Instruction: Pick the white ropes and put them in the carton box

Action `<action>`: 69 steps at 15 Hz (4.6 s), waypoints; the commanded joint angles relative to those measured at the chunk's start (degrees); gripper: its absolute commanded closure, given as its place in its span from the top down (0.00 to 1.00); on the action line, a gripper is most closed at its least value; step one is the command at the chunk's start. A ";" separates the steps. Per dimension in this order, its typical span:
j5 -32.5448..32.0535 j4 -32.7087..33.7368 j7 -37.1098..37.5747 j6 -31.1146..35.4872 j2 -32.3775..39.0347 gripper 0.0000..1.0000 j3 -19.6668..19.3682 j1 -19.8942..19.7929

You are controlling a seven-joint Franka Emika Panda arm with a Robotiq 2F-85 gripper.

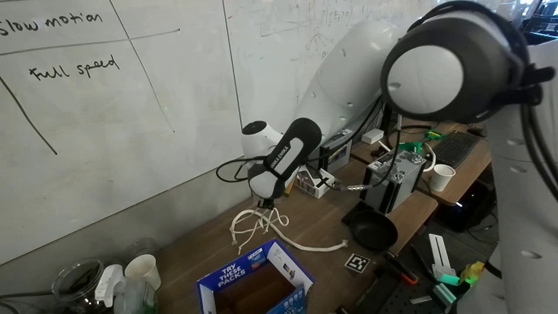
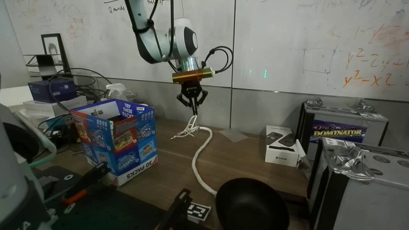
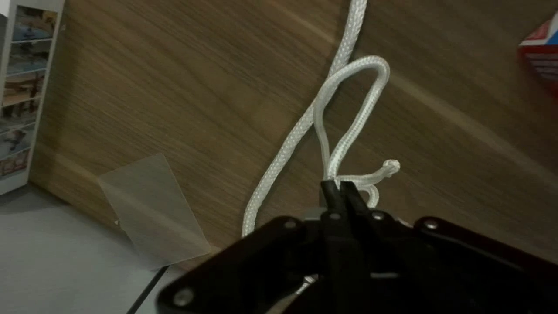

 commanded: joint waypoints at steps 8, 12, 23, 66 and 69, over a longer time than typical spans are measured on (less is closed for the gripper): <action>5.99 -4.45 2.83 -26.89 -30.10 0.03 10.50 1.14; 6.11 -0.54 7.46 -36.99 -38.30 0.03 13.52 2.98; 5.60 13.37 16.29 -56.00 -45.65 0.03 21.37 5.84; 25.35 2.29 -22.81 -49.13 -30.71 0.01 14.50 5.67; 25.40 3.26 -26.18 -49.32 -29.02 0.01 14.08 5.27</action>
